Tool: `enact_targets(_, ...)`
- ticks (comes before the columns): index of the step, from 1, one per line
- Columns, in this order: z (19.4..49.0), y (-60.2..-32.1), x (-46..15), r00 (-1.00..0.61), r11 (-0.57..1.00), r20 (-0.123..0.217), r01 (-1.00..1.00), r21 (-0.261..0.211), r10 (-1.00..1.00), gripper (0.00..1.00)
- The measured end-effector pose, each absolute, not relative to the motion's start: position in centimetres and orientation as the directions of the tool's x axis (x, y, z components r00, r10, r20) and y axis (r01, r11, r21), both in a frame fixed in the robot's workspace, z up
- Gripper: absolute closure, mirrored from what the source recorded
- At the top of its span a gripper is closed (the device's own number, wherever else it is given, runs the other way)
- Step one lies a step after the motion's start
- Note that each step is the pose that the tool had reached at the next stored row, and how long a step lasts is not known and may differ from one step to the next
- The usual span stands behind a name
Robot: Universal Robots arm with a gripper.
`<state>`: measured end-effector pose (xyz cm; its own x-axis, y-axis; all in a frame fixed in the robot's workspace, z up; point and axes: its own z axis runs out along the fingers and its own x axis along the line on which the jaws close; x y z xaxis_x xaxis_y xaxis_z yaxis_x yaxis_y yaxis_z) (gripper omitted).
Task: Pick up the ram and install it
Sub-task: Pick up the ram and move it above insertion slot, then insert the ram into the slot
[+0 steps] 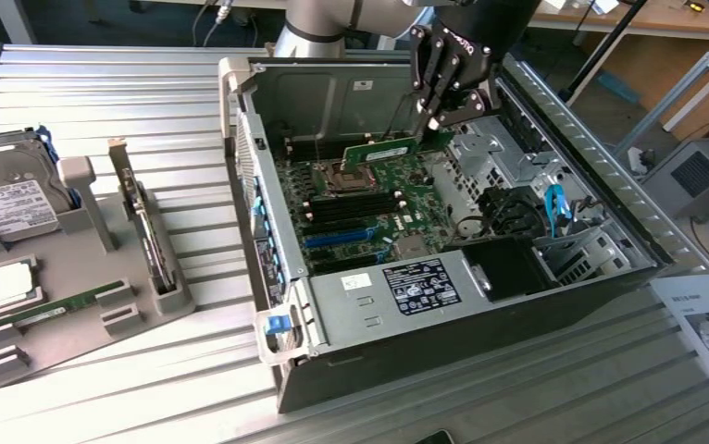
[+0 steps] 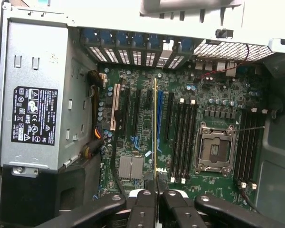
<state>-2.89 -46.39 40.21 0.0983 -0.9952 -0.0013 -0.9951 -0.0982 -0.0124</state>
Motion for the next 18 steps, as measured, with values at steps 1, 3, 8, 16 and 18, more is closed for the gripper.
enact_targets(1,40.21,-46.39,-2.89,0.098,-0.098,-0.001,-0.995,-0.012,-0.995,0.88)
enact_targets(3,40.2,-46.34,-2.88,0.098,-0.098,-0.001,-0.995,-0.012,-0.995,0.88)
enact_targets(8,40.12,-46.07,-2.89,0.093,-0.093,-0.001,-0.996,-0.012,-0.996,0.88)
enact_targets(16,40.08,-45.84,-2.89,0.086,-0.086,-0.001,-0.996,-0.013,-0.996,0.88)
enact_targets(18,40.06,-45.84,-2.89,0.086,-0.086,-0.002,-0.996,-0.013,-0.996,0.88)
